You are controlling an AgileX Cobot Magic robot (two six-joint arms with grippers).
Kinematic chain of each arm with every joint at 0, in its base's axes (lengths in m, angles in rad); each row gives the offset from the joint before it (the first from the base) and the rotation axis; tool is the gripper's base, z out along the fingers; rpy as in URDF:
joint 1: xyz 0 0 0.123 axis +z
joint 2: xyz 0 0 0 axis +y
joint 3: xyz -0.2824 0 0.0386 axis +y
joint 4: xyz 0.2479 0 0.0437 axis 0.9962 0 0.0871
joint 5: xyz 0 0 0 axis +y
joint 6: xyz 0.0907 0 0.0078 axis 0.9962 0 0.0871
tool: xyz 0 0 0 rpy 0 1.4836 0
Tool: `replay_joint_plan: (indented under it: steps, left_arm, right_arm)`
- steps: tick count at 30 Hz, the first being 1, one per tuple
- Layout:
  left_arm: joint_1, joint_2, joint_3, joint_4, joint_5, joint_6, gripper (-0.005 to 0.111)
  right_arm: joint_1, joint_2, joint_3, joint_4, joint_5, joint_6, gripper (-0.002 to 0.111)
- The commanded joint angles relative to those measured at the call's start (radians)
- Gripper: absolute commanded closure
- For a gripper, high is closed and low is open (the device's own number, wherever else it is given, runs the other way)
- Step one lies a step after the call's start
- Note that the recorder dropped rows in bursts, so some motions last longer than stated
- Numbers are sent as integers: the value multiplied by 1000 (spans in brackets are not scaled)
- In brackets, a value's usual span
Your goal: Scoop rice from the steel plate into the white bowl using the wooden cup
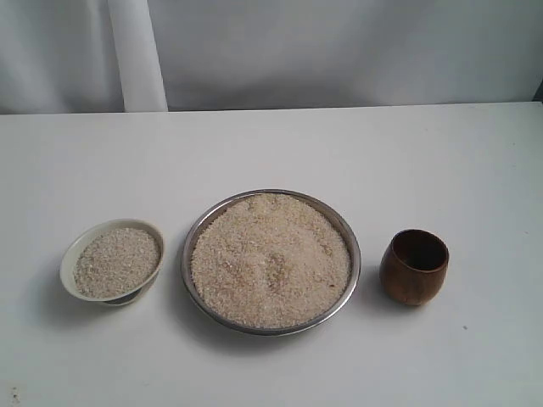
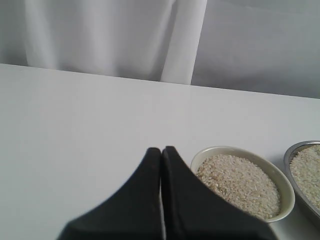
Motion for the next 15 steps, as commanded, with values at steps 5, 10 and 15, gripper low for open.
replay_joint_plan:
  steps: [5,10,15]
  left_arm:
    - [-2,0,2,-1,-6,-4,107]
    - [-2,0,2,-1,-6,-4,107]
    - [-2,0,2,-1,-6,-4,107]
  right_arm:
    - [-7,-4,4,-12,-2,-4,14]
    - [-7,-4,4,-12,-2,-4,14]
    - [-7,-4,4,-33,-150,-14,14]
